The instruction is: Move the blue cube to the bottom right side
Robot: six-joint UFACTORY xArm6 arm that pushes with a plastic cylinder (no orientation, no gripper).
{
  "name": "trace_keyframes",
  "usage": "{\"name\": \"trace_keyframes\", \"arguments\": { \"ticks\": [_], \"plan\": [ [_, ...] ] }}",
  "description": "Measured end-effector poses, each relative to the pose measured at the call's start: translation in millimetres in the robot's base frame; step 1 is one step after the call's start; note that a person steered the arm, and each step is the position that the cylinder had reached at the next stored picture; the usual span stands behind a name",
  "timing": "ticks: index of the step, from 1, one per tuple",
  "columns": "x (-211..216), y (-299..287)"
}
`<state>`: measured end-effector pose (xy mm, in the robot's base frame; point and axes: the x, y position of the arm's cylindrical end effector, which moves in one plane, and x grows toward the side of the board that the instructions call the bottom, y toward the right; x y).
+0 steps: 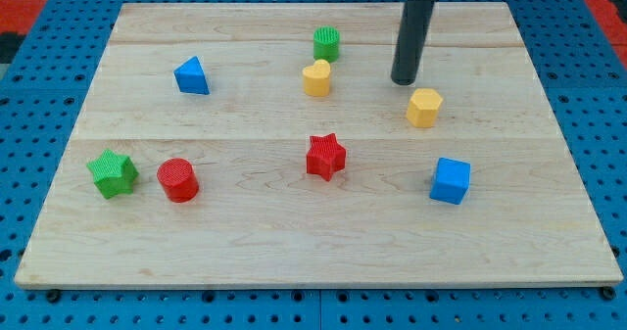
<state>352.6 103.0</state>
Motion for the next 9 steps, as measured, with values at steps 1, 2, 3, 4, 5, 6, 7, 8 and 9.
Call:
{"name": "trace_keyframes", "arguments": {
  "ticks": [1,2,3,4,5,6,7,8,9],
  "plan": [
    [35.1,0.0],
    [75.2,7.6],
    [107.6,17.8],
    [136.5,20.5],
    [160.2,34.0],
    [170.4,35.0],
    [170.4,6.1],
    [173.0,-11.6],
    [185.3,9.8]
  ]
}}
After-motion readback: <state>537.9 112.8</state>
